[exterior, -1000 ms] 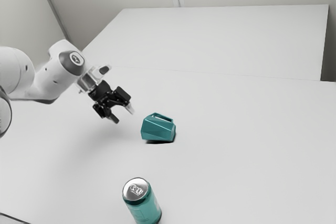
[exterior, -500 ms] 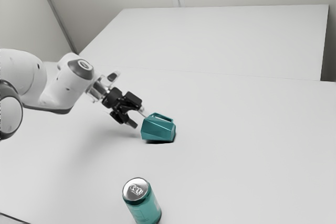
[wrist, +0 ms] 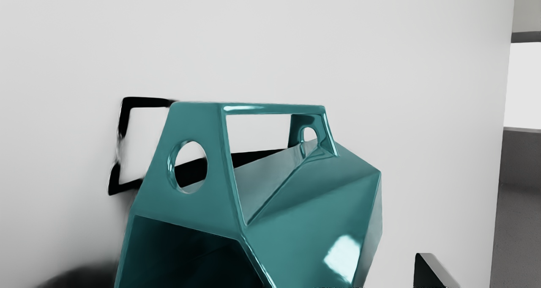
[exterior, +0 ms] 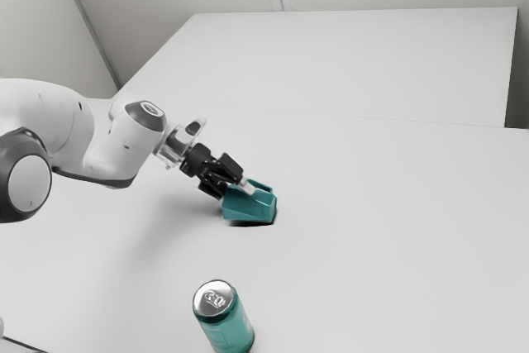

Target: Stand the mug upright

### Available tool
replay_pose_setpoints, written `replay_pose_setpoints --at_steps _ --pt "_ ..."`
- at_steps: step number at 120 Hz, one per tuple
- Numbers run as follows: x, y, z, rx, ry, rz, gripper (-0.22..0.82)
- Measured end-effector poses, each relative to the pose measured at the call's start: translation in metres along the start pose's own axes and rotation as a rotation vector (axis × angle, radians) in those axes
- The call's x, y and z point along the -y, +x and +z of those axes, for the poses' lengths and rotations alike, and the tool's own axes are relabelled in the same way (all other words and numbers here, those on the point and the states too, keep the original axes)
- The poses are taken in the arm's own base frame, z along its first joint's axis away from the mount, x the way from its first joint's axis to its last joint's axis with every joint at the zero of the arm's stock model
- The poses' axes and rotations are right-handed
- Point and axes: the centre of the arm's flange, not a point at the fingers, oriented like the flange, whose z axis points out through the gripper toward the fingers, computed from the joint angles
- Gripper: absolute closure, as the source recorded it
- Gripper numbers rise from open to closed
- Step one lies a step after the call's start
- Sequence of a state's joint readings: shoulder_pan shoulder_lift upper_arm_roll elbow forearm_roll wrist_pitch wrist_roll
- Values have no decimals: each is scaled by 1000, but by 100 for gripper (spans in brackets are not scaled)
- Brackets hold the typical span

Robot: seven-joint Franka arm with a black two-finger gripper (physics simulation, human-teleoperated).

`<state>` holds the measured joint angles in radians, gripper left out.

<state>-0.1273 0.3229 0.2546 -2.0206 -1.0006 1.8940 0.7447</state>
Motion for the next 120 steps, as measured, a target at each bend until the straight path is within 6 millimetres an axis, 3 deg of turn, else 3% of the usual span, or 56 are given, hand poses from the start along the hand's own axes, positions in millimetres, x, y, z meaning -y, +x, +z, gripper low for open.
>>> replay_pose_setpoints --at_steps 14,36,67,96,120 --pt "0 0 0 -6 -3 11 56" --pt "-4 1 0 -13 -5 29 69" --pt "-21 5 6 -24 -17 59 75" --pt "-38 6 -7 -35 15 104 77" --pt "-55 8 -25 -13 138 194 77"
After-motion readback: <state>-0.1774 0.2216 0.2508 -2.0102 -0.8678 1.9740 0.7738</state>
